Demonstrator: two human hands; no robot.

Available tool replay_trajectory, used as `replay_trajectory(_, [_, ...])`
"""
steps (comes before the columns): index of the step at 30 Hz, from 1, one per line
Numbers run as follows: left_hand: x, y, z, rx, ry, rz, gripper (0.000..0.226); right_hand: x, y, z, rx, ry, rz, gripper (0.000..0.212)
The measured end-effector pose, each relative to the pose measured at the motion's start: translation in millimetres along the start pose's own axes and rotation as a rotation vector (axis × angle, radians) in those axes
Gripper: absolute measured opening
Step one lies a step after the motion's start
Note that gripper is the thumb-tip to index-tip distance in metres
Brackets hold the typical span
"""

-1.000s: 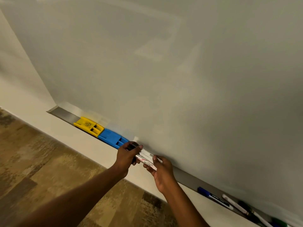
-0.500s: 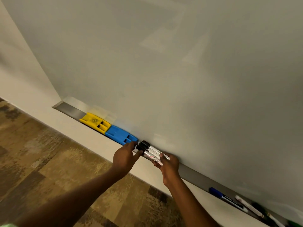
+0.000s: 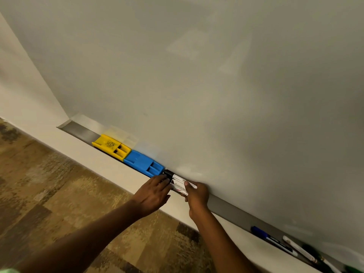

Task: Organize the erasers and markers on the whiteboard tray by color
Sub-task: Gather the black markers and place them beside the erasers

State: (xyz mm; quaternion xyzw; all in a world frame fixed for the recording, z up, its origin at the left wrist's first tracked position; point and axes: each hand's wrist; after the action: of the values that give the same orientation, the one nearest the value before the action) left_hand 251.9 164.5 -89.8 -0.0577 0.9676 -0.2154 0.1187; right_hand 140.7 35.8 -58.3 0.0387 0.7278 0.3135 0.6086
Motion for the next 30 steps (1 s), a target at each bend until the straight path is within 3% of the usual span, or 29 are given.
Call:
replay_trajectory(15, [3.6,-4.3,-3.2,-0.211,-0.018,0.059,0.046,-10.8,8.3,18.1,0.153,0.348,0.042,0.034])
replay_trajectory(26, [-0.2,-8.6,-3.4,-0.352,-0.033,0.075,0.048,-20.2,20.6,14.8,0.097,0.51,0.073,0.037])
replay_trajectory(30, [0.0,-11.5,-3.0,-0.338,-0.032,0.087,0.046,-21.8,22.5,7.9,0.069,0.468,0.072,0.036])
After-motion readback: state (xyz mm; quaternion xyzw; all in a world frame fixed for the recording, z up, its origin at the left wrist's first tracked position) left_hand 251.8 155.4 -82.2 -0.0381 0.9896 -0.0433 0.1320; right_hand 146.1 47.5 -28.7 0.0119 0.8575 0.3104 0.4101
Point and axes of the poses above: each hand's wrist, its own y-axis away from the middle knuckle, its own z-axis out of the palm, x = y × z, and after that the axes turned 11 degrees about -y, right-handed
